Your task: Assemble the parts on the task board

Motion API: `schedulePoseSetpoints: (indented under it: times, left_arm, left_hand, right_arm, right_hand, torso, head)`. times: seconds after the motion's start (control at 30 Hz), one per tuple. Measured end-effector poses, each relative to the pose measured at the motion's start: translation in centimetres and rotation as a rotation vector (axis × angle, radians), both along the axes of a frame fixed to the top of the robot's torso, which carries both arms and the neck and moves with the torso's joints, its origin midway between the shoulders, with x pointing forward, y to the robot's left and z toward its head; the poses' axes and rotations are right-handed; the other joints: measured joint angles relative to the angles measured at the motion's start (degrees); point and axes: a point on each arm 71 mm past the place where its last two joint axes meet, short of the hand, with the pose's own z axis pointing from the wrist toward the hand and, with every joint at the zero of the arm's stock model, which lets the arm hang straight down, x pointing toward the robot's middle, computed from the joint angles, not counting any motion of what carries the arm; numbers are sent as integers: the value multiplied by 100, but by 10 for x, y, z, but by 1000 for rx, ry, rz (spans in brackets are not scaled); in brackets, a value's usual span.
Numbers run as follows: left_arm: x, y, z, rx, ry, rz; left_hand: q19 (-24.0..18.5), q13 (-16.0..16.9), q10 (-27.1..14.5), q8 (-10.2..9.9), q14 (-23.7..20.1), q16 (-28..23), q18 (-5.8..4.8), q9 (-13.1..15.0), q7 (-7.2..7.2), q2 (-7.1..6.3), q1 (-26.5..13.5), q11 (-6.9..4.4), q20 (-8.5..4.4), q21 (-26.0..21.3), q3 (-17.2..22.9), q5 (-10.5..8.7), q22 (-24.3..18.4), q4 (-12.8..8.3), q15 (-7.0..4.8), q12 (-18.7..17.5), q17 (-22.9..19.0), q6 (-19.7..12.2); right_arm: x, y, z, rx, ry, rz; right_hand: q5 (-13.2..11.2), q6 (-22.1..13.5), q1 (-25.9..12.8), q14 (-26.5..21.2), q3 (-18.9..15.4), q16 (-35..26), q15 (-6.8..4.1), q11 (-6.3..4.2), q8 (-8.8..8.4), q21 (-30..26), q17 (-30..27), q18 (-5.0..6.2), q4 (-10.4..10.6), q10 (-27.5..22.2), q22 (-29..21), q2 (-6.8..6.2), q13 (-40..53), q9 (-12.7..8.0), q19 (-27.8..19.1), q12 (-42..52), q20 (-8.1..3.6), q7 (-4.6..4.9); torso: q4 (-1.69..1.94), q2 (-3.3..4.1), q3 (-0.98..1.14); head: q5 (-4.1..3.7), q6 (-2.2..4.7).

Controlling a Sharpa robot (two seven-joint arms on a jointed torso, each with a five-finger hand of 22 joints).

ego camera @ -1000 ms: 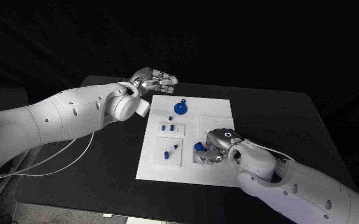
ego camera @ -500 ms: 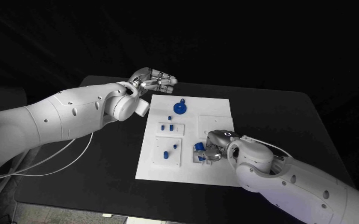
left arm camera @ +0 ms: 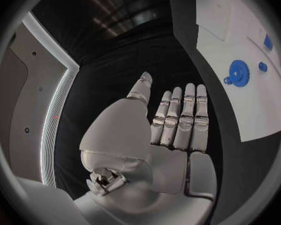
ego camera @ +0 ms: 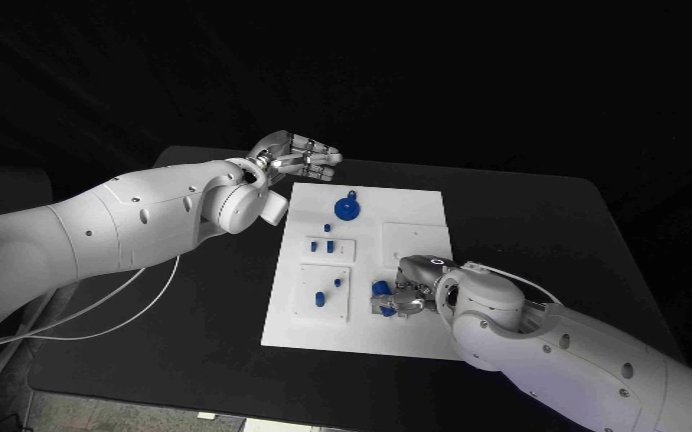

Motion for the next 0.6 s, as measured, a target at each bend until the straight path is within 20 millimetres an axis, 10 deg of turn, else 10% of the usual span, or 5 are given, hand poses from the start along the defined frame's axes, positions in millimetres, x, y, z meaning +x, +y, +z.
schedulePoseSetpoints:
  times: [0.13,0.6]
  left_arm:
    - [0,0,0,1,1,0]
    - [0,1,0,5,1,3]
  left_hand:
    - [0,0,0,0,0,0,0,0,0,0,0,0,0,0,0,0,0,0,0,0,0,0]
    - [0,0,0,0,0,0,0,0,0,0,0,0,0,0,0,0,0,32,0,0,0,0]
  right_arm:
    - [0,0,0,2,5,-5]
    - [0,0,-1,14,8,-18]
  right_hand:
    - [-18,0,-35,0,-104,-29,0,0,0,-25,0,0,160,0,-8,-152,-10,-2,0,-26,0,0]
    - [-40,-21,172,0,-2849,-117,0,-2,0,-53,37,0,575,0,-21,328,-10,0,0,-89,0,21]
  torso:
    - [0,0,0]
    - [0,1,4]
  head:
    - [3,1]
    - [0,16]
